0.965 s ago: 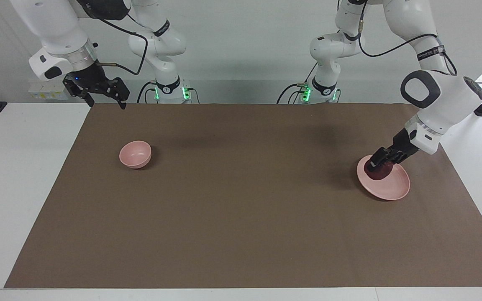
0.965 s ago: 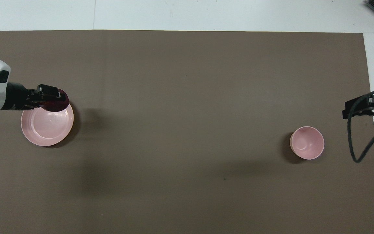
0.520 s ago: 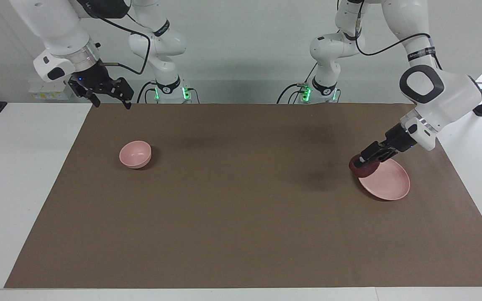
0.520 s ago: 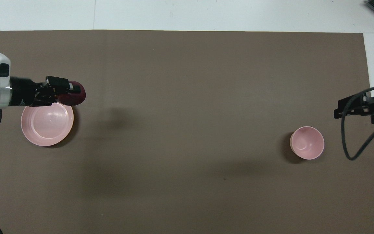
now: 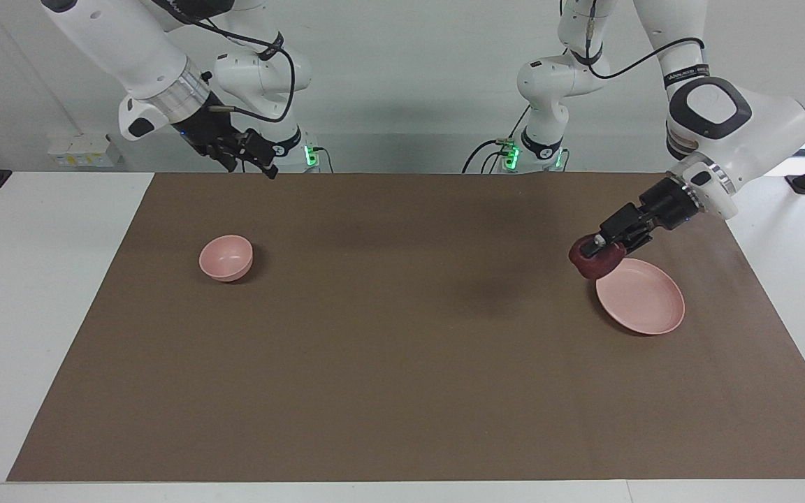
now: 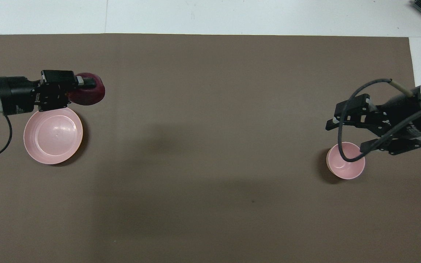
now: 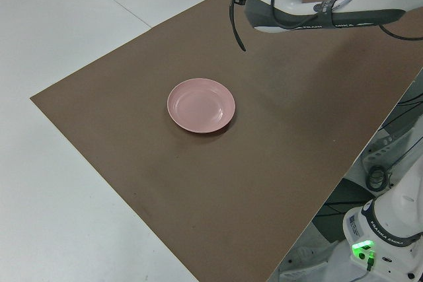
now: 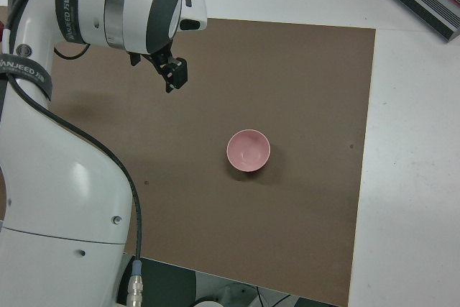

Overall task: Move apple from plate to bowl
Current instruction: 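Carry the apple with the left gripper toward the approaching right gripper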

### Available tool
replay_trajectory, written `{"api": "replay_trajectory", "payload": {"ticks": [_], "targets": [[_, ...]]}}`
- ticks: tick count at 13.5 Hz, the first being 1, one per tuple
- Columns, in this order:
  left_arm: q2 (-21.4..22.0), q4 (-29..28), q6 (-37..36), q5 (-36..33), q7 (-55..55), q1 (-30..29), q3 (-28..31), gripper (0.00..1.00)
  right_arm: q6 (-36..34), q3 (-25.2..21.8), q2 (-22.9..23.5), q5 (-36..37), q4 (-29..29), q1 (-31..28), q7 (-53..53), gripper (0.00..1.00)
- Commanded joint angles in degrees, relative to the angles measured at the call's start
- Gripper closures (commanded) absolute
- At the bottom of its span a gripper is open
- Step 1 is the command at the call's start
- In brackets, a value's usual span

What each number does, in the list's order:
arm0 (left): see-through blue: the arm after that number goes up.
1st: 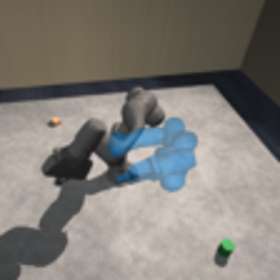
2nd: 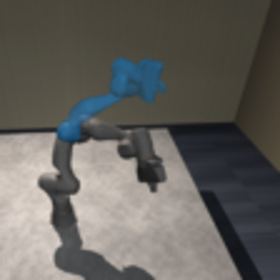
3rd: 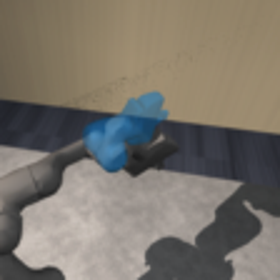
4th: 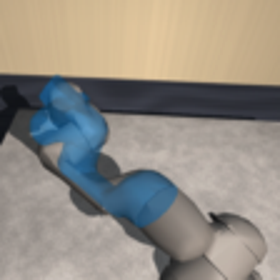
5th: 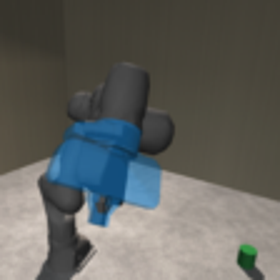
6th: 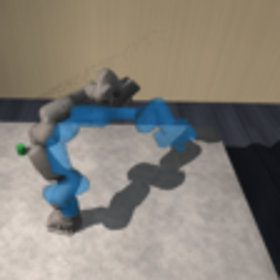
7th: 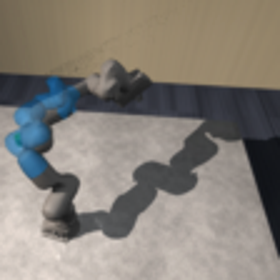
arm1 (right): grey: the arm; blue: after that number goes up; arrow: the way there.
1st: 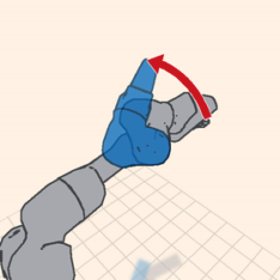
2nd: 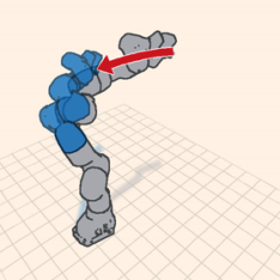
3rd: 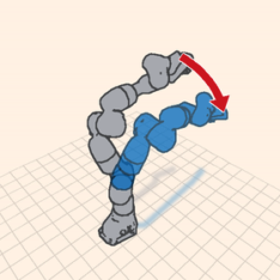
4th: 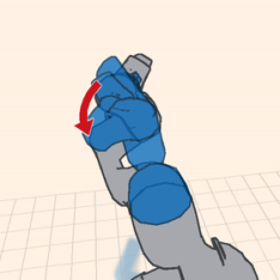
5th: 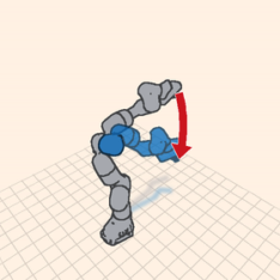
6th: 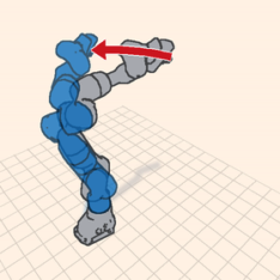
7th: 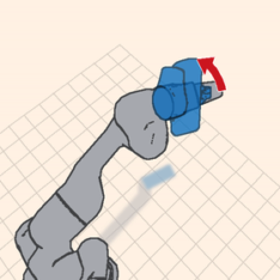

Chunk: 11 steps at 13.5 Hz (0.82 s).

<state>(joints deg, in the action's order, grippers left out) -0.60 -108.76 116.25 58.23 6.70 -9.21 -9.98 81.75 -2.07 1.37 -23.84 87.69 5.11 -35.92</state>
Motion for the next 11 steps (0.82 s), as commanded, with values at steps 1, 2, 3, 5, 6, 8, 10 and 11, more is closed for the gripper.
{"api": "replay_trajectory", "payload": {"ticks": [1, 2, 3, 5, 6, 8, 10, 11], "targets": [[2.1, -0.5, -3.3, 4.5, 0.2, 0.4, -0.2, 1.0, 5.3, 0.0, -0.3, -7.6, 3.2, 3.0, -11.8, 0.0], [2.7, -0.3, -5.2, 5.2, 0.4, 0.4, -0.2, 1.0, 7.6, 0.1, 0.4, -10.5, 3.7, 4.3, -15.9, 0.0], [3.1, -0.3, -7.3, 6.9, 1.0, 0.3, -0.2, 1.0, 10.3, 0.0, 0.9, -15.3, 4.5, 4.8, -21.0, 0.0], [4.0, -0.9, -8.4, 11.1, 3.7, 0.7, -0.6, 1.0, 16.3, 0.1, 2.1, -20.0, 5.1, 7.8, -27.2, 0.0], [4.1, -1.0, -9.5, 11.9, 3.7, 1.1, -1.1, 1.0, 20.3, 0.1, 3.3, -21.9, 5.0, 9.7, -31.6, 0.0], [5.3, -1.8, -15.0, 15.2, 3.8, 1.1, -1.2, 1.0, 29.5, 0.0, 5.3, -26.7, 4.8, 13.7, -39.2, 0.0], [5.9, -2.2, -15.5, 17.7, 4.9, 1.5, -1.8, 1.0, 36.5, 0.1, 6.4, -27.3, 4.8, 17.9, -45.6, 0.0], [6.1, -2.2, -15.3, 18.2, 6.0, 1.6, -2.9, 1.0, 39.7, 0.1, 7.2, -27.4, 4.6, 19.3, -48.9, 0.0]]}}
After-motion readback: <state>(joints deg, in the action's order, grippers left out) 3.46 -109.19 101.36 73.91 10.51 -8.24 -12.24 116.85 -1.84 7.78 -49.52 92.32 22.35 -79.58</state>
